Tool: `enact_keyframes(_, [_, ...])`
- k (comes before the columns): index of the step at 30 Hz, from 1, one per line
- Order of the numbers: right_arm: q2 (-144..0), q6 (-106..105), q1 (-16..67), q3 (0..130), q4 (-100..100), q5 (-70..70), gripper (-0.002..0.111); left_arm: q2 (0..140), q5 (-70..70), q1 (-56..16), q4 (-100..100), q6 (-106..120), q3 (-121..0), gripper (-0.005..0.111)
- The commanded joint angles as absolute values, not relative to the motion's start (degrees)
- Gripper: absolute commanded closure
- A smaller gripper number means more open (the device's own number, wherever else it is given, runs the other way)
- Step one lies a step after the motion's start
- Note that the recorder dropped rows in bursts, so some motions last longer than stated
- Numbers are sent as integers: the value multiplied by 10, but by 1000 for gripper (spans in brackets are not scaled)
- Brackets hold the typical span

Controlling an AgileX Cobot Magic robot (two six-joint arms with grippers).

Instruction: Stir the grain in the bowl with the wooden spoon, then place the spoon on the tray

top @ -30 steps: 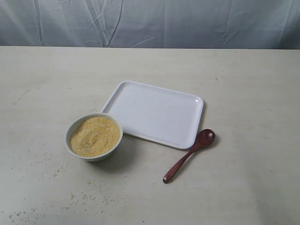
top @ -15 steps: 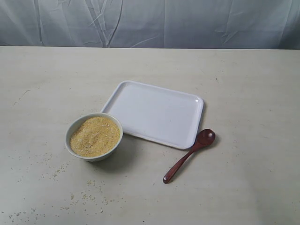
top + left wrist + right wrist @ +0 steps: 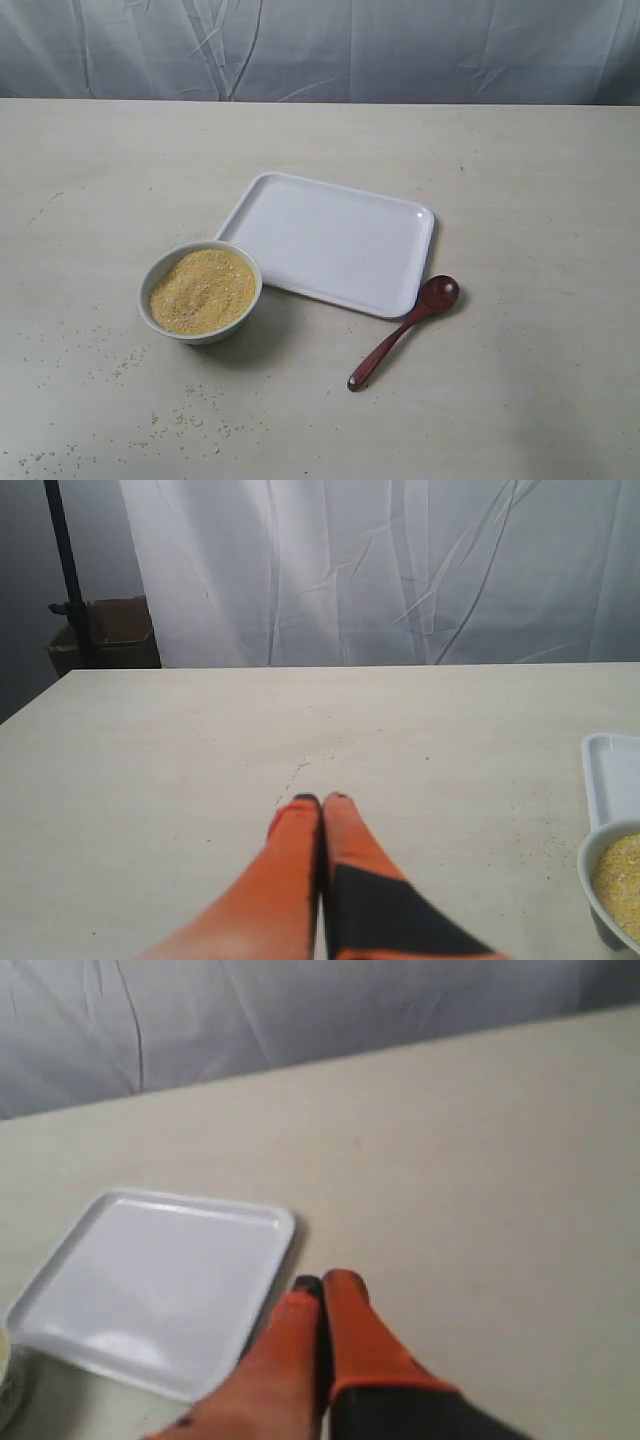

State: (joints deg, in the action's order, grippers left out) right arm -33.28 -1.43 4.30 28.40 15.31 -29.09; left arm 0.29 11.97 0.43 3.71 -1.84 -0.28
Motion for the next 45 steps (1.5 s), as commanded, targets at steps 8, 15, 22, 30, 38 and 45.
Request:
enact_keyframes(8, [-584,-43,84,378,250,-421,108,0,118,5,38,-19,0,106])
enact_keyframes(15, [-755,-245,288,490,152,-480,108,0,116,5,38,-19,0,106])
enact_keyframes(22, [-868,-644,374,490,141,-433,108,0,116,5,38,-19,0,106])
enact_keyframes(30, [-921,-684,377,490,140,-307,73,0,116,5,38,-19,0,106])
enact_keyframes(38, [-958,-766,377,490,140,-311,64,0,116,5,38,-19,0,106])
enact_keyframes(45, [-992,-802,377,490,136,-307,68,0,116,5,38,-19,0,106])
